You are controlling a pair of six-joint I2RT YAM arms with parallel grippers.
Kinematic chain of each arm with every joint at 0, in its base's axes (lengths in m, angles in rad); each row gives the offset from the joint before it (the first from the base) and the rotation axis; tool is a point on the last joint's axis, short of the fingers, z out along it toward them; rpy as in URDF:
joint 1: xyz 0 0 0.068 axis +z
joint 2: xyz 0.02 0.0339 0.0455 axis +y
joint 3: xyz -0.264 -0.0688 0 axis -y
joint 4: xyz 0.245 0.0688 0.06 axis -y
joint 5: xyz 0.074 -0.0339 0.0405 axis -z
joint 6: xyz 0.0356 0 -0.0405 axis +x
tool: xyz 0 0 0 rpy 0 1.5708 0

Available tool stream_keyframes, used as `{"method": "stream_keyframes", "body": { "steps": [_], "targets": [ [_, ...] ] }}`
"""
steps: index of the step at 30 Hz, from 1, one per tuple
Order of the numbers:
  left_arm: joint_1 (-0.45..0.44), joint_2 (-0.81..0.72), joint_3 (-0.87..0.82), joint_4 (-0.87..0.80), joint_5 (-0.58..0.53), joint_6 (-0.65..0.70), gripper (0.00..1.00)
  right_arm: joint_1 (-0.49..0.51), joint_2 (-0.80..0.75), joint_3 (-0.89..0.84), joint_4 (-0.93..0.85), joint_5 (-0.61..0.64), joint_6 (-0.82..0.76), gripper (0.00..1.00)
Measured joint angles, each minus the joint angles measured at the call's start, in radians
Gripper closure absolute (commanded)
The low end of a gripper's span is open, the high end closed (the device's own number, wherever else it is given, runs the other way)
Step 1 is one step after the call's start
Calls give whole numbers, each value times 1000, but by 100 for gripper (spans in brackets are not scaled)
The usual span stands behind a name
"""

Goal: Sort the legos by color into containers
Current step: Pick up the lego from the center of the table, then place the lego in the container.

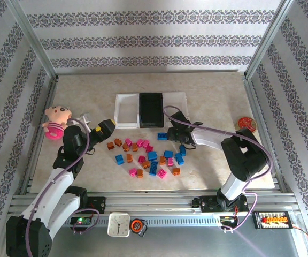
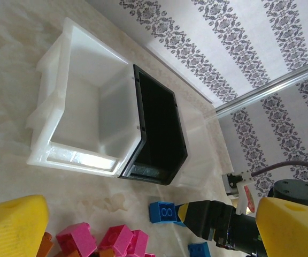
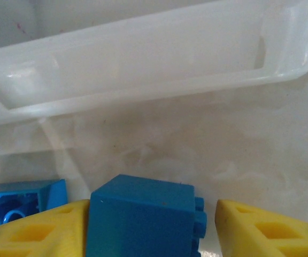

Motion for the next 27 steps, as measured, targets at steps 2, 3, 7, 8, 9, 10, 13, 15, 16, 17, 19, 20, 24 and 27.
{"method": "stream_keyframes", "body": {
  "steps": [2,3,7,8,9,10,13,15,16,17,19,20,24,27],
  "targets": [
    [0,-10,0,-14,-12,0,1,-11,10,6,6,-3,-5,54],
    [0,-16,0,-21,-18,0,1,-16,11,8,8,-5,-4,58],
    [0,-46,-11,-29,-42,0,1,-31,5,9,24,-23,-17,71],
    [0,-55,-16,-29,-46,0,1,-37,-5,6,24,-27,-29,72],
    [0,-61,-19,-30,-50,0,1,-39,-20,0,23,-32,-37,72],
    [0,-67,-21,-34,-56,0,1,-43,-48,-6,19,-43,-51,73],
    [0,-71,-23,-47,-75,3,1,-57,-143,4,-7,-83,-96,75],
    [0,-71,-24,-60,-90,4,1,-63,-169,51,-29,-99,-125,74],
    [0,-70,-24,-72,-99,5,0,-68,-167,88,-33,-105,-140,74],
    [0,-69,-24,-84,-109,5,1,-75,-158,127,-33,-110,-153,74],
    [0,-67,-24,-114,-132,6,5,-89,-116,203,-33,-119,-168,74],
    [0,-63,-23,-137,-147,10,7,-99,-82,244,-32,-122,-175,74],
    [-1,-18,1,-247,-200,32,14,-135,74,373,-40,-121,-197,67],
    [-1,21,22,-304,-230,47,16,-148,179,456,-77,-113,-220,43]
  ]
}}
